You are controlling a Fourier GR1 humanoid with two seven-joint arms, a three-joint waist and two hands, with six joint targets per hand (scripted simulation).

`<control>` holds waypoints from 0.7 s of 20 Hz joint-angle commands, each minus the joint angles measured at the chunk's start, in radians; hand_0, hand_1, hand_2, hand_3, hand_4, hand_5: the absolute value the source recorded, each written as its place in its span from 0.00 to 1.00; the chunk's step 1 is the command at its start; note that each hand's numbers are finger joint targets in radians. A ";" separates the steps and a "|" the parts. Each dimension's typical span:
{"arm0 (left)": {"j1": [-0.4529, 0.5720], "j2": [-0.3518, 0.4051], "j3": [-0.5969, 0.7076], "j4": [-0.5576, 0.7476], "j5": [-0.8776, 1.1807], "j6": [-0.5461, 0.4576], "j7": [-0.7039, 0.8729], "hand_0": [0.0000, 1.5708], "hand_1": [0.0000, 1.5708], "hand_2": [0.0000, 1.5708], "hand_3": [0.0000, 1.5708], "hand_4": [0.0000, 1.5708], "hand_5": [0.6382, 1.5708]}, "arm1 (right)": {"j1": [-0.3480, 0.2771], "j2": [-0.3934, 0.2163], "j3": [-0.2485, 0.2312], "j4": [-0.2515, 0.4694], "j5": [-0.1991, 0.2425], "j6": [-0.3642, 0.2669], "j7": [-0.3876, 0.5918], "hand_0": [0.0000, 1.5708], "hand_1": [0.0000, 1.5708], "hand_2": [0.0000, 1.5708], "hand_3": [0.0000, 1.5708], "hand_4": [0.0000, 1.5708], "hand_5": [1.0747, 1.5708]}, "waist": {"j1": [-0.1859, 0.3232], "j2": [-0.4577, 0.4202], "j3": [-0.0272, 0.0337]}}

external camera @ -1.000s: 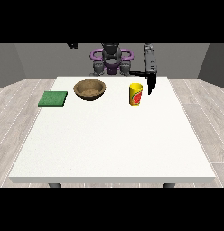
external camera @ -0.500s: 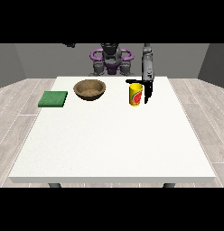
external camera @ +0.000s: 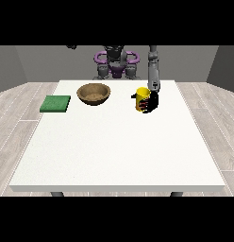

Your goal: Pick the cup and pour the ball into the bowl, then pick the bowl and place it on the pad

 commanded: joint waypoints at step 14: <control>-0.127 -0.030 -0.205 0.033 -0.298 0.359 0.244 0.87 0.87 1.00 1.00 0.71 0.94 | 0.067 -0.029 -0.105 0.155 -0.080 0.057 0.018 0.00 0.00 0.00 0.00 0.15 0.98 | 0.063 -0.204 0.0010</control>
